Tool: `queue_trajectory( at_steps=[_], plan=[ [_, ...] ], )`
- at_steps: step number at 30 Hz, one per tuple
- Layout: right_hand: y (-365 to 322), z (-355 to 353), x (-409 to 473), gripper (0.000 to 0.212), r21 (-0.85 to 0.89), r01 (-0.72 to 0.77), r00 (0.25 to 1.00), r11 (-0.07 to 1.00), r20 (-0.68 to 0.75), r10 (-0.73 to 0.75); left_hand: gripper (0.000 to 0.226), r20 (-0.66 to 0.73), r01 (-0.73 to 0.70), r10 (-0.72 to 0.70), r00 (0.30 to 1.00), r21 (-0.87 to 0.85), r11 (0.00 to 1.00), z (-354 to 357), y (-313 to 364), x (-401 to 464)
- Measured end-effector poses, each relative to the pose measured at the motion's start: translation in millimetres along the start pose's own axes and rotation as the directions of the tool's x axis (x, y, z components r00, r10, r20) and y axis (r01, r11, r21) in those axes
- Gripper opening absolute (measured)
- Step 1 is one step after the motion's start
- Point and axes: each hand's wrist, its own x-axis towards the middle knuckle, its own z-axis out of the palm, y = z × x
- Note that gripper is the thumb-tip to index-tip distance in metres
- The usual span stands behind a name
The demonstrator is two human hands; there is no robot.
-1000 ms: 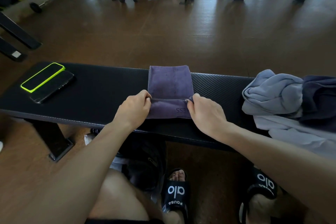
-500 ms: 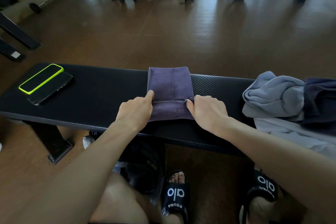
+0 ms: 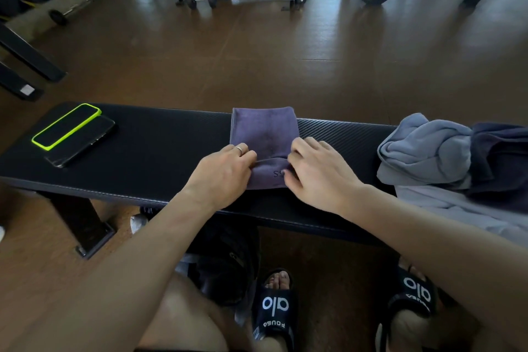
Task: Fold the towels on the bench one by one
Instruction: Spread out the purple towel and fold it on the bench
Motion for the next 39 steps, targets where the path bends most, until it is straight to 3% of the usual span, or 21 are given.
queue_trajectory(
  at_steps=[3, 7, 14, 18, 21, 24, 27, 33, 39],
  plan=[
    [0, -3, -9, 0.039, 0.011, 0.118, 0.992, 0.993, 0.053, -0.119, 0.043, 0.117, 0.029, -0.017, 0.993, -0.101, 0.994, -2, -2, -6],
    [8, 3, -10, 0.042, 0.037, 0.079, 0.991, 0.996, 0.101, -0.082, 0.058, 0.208, 0.012, 0.011, 0.978, -0.111, 0.994, -1, -8, -15],
    [13, 2, -7, 0.041, 0.003, 0.046, 0.992, 0.999, 0.121, -0.046, 0.044, 0.131, 0.007, 0.009, 0.991, -0.126, 0.992, -4, -16, -18],
    [13, -1, -3, 0.032, 0.126, -0.045, 0.997, 0.991, 0.074, 0.036, 0.036, 0.107, 0.022, -0.007, 0.994, -0.139, 0.990, -4, -16, -18],
    [17, -4, -1, 0.022, 0.250, -0.101, 0.995, 0.963, 0.031, 0.096, 0.022, 0.110, 0.109, -0.088, 0.990, -0.205, 0.973, -9, -14, -19],
    [23, -9, 0, 0.009, 0.397, -0.186, 0.982, 0.899, 0.038, 0.186, 0.007, 0.163, 0.246, -0.196, 0.967, -0.396, 0.885, -16, -13, -20],
    [27, -16, 2, 0.006, 0.534, -0.295, 0.954, 0.792, 0.124, 0.272, 0.014, 0.199, 0.339, -0.274, 0.941, -0.556, 0.759, -20, -14, -21],
    [24, -13, 5, 0.014, 0.595, -0.434, 0.899, 0.676, 0.244, 0.363, 0.015, 0.274, 0.462, -0.385, 0.881, -0.674, 0.577, -13, -18, -22],
    [17, -6, 9, 0.021, 0.516, -0.457, 0.889, 0.724, 0.238, 0.392, 0.011, 0.274, 0.494, -0.421, 0.865, -0.615, 0.614, -10, -14, -16]
  ],
)
